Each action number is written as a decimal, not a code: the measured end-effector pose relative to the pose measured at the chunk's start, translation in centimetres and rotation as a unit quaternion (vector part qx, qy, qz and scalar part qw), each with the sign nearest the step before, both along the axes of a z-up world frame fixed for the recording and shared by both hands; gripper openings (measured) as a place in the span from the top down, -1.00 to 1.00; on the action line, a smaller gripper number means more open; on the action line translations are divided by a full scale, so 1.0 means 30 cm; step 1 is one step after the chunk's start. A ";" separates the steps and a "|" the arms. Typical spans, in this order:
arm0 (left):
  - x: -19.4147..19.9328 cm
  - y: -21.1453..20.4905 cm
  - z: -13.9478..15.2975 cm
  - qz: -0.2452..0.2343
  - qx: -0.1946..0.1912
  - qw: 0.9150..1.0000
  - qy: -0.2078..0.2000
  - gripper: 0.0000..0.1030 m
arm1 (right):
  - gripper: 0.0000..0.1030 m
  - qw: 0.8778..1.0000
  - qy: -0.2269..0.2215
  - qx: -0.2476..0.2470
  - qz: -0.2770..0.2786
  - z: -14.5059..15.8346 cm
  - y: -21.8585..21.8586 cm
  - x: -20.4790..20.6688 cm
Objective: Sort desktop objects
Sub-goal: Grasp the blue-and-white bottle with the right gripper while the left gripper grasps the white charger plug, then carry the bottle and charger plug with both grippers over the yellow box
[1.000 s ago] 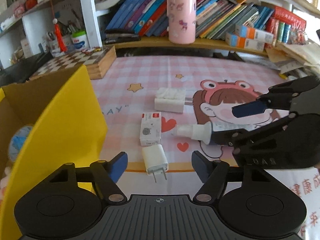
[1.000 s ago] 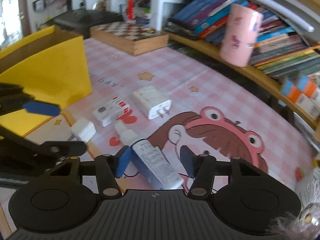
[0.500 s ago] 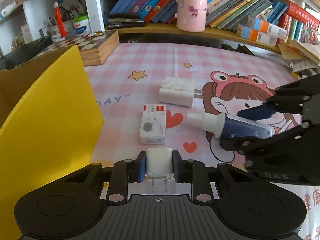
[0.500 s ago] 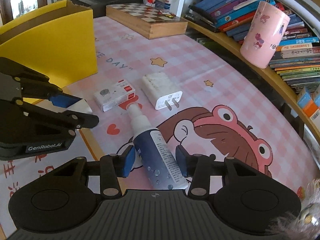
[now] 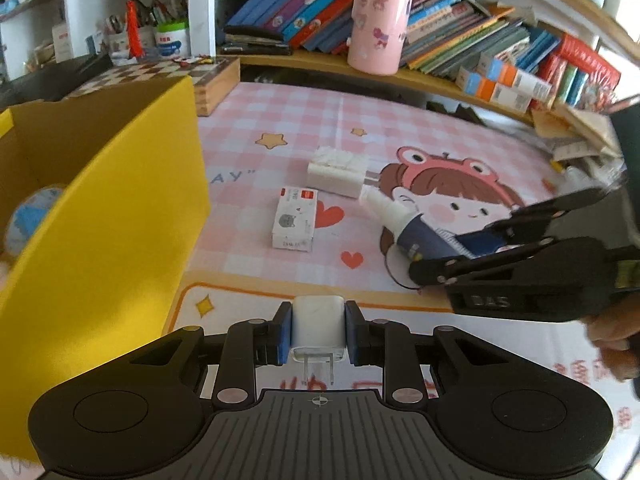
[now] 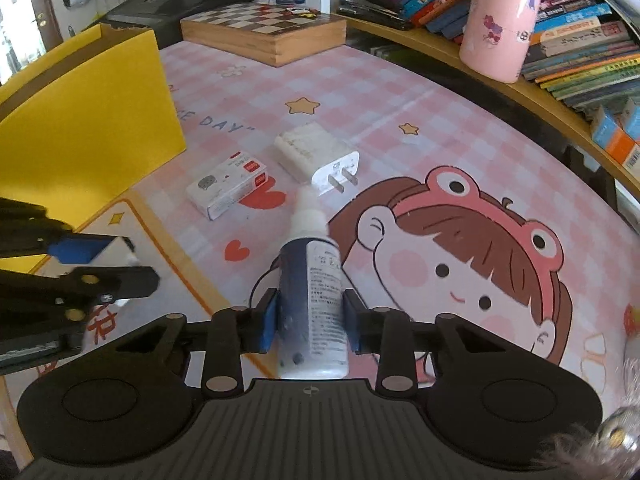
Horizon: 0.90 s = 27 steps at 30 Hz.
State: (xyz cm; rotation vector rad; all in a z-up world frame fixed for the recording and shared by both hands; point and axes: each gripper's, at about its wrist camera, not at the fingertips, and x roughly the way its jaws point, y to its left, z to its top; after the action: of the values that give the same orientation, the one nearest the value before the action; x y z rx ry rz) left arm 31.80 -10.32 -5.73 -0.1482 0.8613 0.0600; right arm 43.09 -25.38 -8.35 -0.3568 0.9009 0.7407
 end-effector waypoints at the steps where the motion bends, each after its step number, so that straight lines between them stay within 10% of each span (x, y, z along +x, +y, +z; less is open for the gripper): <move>1: -0.014 0.001 0.011 0.001 -0.005 1.000 -0.003 0.52 | 0.40 1.000 0.002 0.002 -0.005 0.000 -0.004 -0.005; 13: -0.186 -0.004 0.135 0.010 -0.055 0.997 -0.044 0.52 | 0.41 0.997 0.053 0.026 -0.058 0.012 -0.067 -0.107; 27: -0.250 -0.007 0.164 -0.003 -0.056 0.997 -0.055 0.52 | 0.42 0.998 0.014 0.021 -0.051 0.012 -0.069 -0.191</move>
State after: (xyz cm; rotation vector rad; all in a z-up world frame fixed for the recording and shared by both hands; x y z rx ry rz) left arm 24.31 -10.53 -0.81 -0.2524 0.7553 -0.0024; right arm 37.35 -27.44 -7.99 -0.2618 0.9217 0.6708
